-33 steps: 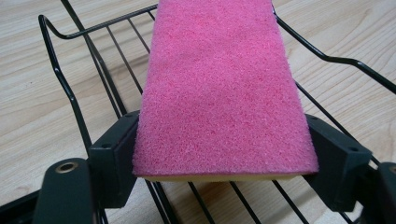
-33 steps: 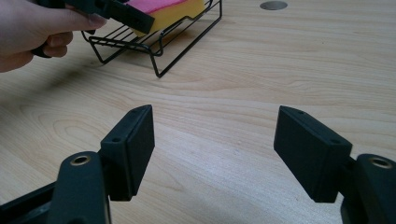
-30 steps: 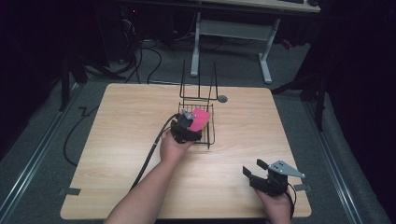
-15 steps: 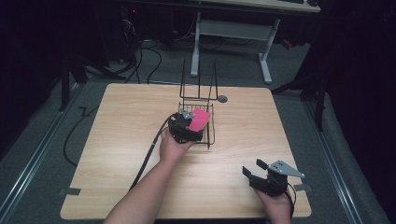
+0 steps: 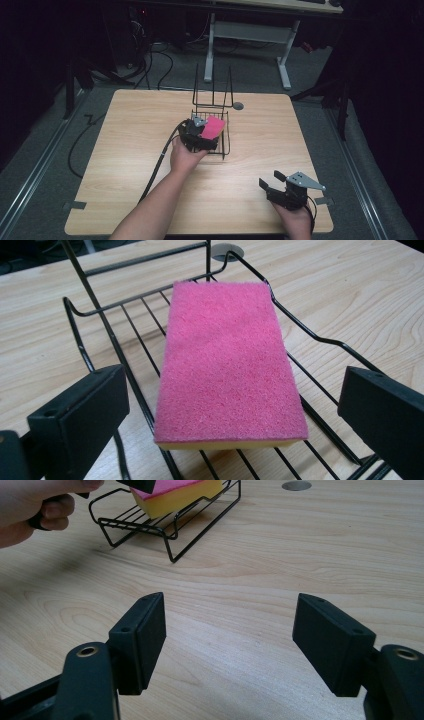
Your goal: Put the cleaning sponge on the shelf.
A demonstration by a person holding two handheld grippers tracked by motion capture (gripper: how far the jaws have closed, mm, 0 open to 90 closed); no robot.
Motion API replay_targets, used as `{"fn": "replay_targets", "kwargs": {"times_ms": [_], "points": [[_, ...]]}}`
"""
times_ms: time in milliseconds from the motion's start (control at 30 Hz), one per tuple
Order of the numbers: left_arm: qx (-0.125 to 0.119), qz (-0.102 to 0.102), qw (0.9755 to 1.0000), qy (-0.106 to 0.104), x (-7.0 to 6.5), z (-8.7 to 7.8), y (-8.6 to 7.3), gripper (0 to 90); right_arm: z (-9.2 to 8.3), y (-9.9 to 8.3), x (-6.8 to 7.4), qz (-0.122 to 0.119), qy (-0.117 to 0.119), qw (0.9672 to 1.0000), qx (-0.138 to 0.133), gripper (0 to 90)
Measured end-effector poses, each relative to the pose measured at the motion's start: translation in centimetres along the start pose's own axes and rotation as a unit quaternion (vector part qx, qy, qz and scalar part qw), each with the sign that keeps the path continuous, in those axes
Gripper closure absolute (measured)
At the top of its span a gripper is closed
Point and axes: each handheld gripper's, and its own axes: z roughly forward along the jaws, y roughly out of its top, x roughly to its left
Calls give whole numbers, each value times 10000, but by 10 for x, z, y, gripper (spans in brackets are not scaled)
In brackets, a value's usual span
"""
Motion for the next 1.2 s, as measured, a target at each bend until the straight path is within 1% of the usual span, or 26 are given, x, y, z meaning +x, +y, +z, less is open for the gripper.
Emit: {"fn": "replay_targets", "kwargs": {"times_ms": [200, 367, 467, 600, 1033, 1200], "points": [[-138, 11, 9999, -11, 2, -10, 4, 4, 1, 0, 0, 8, 9, 10000, -1, 296], [-122, 76, 9999, -39, 3, -15, 4, 4, 2, 0, 2, -29, 21, 10000, 3, 297], [-117, 78, 9999, -62, 3, -17, 2, 4, 2, 0, 2, -29, 21, 10000, 6, 296], [-173, 74, 9998, -80, 4, -23, 0, 5, 3, 1, 2, -26, 22, 10000, 10, 296], [-267, 110, 9995, -121, 11, -53, -19, 15, 4, 1, 4, -72, 28, 10000, 30, 297], [-316, 108, 9994, -103, 15, -69, -26, 19, 5, 1, 5, -90, 30, 9999, 53, 297]]}}
